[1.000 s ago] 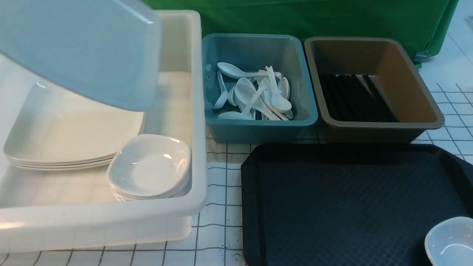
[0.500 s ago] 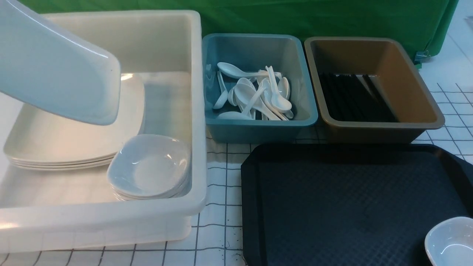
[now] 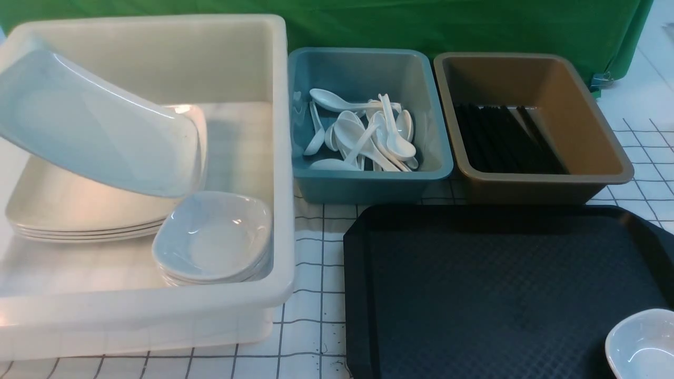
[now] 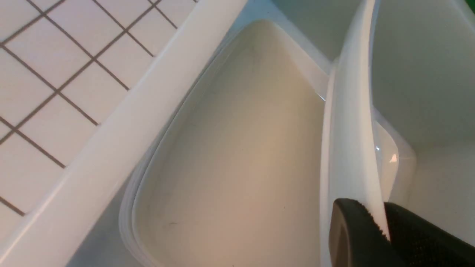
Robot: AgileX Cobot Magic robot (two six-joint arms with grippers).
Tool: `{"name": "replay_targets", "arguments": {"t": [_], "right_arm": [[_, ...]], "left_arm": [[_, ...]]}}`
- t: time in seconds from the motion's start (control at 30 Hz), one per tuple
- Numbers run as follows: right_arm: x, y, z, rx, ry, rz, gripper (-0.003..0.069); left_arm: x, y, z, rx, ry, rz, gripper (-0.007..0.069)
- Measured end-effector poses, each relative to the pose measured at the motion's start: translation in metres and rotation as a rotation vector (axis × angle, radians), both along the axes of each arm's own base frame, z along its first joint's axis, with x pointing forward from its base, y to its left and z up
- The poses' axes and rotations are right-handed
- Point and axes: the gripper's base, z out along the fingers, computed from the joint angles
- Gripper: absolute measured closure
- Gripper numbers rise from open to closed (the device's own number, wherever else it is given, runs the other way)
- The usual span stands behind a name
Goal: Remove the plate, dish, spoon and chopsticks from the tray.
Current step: Use the left arm to put the plate into the large storage box on the left
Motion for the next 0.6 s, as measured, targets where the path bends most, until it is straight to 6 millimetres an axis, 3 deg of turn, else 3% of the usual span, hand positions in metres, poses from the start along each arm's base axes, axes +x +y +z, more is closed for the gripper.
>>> {"name": "replay_targets", "arguments": {"t": [0.37,0.5,0.6], "right_arm": [[0.0,0.0,0.0,0.004,-0.001,-0.001,0.0577],[0.0,0.0,0.0,0.004,-0.001,-0.001,0.0575],[0.0,0.0,0.0,0.004,-0.001,-0.001,0.0571]], "left_arm": [[0.005,0.002,-0.013,0.042,0.045,-0.076,0.0594],[0.004,0.0,-0.014,0.061,0.059,-0.121,0.054],[0.003,-0.001,-0.015,0.072,0.071,-0.152,0.0447]]}}
